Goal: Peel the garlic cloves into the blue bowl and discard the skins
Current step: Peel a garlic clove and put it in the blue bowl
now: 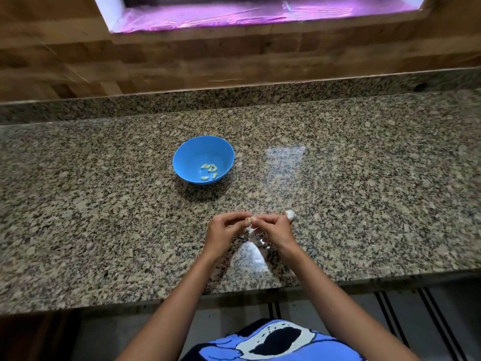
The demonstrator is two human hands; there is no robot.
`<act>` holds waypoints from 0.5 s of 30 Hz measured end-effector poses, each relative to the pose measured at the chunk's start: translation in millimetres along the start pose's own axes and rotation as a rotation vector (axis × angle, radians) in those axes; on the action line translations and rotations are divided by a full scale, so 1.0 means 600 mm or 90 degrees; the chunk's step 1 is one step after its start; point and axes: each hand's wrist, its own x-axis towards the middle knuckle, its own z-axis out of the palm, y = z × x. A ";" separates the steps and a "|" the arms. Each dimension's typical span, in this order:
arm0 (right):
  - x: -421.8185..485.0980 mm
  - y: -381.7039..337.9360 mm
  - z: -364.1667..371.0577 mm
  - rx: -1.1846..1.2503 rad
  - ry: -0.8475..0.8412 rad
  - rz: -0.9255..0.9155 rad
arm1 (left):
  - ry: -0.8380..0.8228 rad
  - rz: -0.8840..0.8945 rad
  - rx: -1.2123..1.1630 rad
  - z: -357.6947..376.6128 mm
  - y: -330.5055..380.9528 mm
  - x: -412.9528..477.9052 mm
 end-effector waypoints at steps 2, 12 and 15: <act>-0.002 -0.001 0.001 0.012 0.001 0.020 | 0.006 -0.039 -0.079 0.001 0.000 -0.002; 0.000 0.012 0.002 -0.098 0.053 0.018 | 0.077 -0.265 -0.500 0.004 0.007 -0.010; 0.003 0.022 0.004 -0.342 0.123 -0.030 | 0.086 -0.282 -0.586 0.001 0.004 -0.011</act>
